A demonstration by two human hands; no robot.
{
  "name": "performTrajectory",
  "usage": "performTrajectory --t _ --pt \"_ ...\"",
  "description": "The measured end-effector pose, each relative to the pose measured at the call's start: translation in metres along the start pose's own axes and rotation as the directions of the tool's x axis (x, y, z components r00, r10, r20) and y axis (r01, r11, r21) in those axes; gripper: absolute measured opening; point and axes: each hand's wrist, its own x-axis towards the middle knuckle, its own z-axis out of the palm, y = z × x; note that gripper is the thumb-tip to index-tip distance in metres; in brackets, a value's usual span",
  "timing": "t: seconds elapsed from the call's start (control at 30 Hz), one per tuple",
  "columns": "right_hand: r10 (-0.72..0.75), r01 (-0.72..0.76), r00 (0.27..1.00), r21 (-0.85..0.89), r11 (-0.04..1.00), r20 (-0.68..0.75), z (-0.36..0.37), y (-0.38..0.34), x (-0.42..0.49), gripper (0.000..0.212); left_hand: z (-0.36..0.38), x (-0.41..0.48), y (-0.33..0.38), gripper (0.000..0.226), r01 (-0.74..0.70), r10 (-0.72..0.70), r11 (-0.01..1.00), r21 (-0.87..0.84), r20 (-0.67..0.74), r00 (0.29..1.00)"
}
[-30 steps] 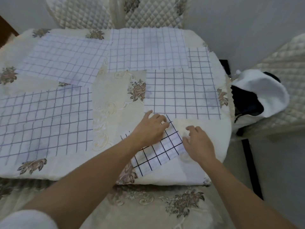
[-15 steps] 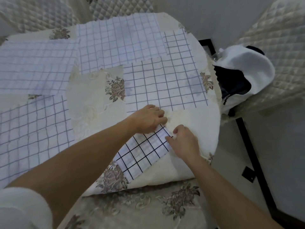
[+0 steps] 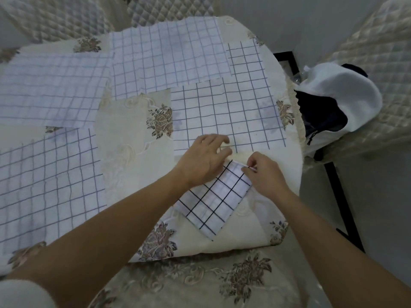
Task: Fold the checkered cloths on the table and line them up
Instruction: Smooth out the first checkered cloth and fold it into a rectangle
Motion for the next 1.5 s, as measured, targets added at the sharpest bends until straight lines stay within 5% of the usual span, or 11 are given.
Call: performTrajectory --t 0.17,0.3,0.47,0.77,1.13,1.37,1.5 --pt "0.025 -0.025 1.0 0.054 0.998 -0.003 -0.013 0.004 0.017 0.016 0.018 -0.058 0.047 0.032 -0.137 0.148 0.987 -0.089 0.124 0.981" --pt "0.024 -0.024 1.0 0.063 0.998 0.005 -0.01 0.007 0.022 0.014 0.036 -0.068 0.068 0.046 -0.011 0.029 0.996 -0.092 0.201 0.979" --pt "0.014 -0.015 1.0 0.069 0.997 0.009 -0.008 0.006 0.023 0.011 0.043 -0.057 0.081 0.038 0.083 -0.077 0.996 -0.028 0.177 0.981" --pt "-0.043 0.049 0.998 0.137 0.989 -0.05 -0.011 -0.006 0.006 0.019 0.045 -0.057 0.09 0.039 0.124 -0.121 0.992 -0.006 0.196 0.973" --pt "-0.227 0.223 0.964 -0.039 0.974 -0.137 0.012 -0.025 -0.035 0.022 0.004 -0.128 0.077 0.046 0.317 -0.303 0.948 -0.022 0.237 0.923" --pt "-0.354 0.332 0.914 -0.137 0.933 -0.197 0.034 -0.031 -0.055 0.021 0.005 -0.181 0.074 0.071 0.304 -0.273 0.953 0.014 0.479 0.834" --pt "-0.52 0.459 0.832 -0.286 0.841 -0.193 0.046 -0.026 -0.074 0.018 0.005 -0.182 0.078 0.064 0.293 -0.281 0.954 0.06 0.515 0.81"
